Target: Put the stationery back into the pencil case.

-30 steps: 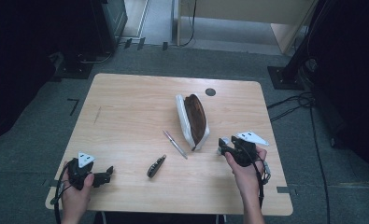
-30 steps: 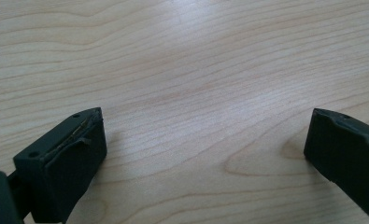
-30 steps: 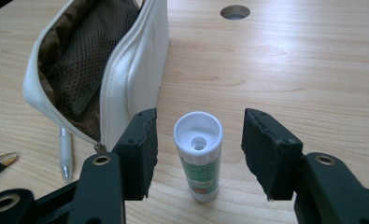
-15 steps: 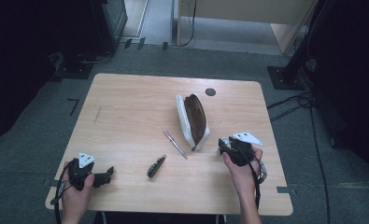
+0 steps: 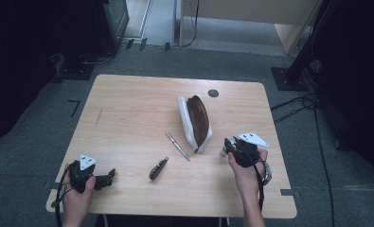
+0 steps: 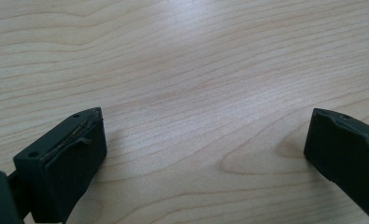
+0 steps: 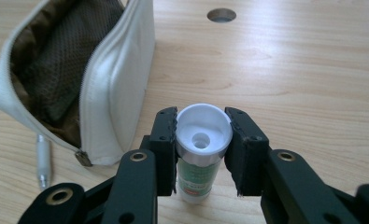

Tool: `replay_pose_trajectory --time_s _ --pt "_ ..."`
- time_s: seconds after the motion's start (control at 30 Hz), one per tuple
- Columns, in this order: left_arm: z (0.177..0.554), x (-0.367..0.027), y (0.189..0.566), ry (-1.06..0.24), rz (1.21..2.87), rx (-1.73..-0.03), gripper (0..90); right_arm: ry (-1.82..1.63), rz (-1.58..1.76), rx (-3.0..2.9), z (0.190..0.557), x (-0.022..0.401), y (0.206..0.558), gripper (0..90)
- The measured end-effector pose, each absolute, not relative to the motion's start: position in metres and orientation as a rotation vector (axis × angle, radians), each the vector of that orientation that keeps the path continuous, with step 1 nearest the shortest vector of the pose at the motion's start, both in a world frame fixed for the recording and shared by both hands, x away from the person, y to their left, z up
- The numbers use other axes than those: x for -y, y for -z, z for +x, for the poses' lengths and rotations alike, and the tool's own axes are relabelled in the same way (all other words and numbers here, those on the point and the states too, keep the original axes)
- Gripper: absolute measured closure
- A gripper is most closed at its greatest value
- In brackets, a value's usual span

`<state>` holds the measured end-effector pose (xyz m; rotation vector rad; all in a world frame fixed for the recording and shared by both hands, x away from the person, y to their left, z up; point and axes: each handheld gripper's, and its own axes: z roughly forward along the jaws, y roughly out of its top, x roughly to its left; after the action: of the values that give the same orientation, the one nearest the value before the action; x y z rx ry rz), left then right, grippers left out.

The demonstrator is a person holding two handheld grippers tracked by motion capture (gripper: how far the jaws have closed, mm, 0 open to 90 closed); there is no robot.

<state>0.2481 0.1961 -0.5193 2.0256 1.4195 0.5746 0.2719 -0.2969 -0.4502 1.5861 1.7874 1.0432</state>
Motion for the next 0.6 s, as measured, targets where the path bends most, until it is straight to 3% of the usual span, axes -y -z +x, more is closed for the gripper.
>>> replay_pose_trajectory --time_s 0.6 --pt "0.248 -0.196 0.519 -0.575 2.026 -1.420 0.0 -1.196 1.470 -1.838 0.258 0.278 0.407 66.2"
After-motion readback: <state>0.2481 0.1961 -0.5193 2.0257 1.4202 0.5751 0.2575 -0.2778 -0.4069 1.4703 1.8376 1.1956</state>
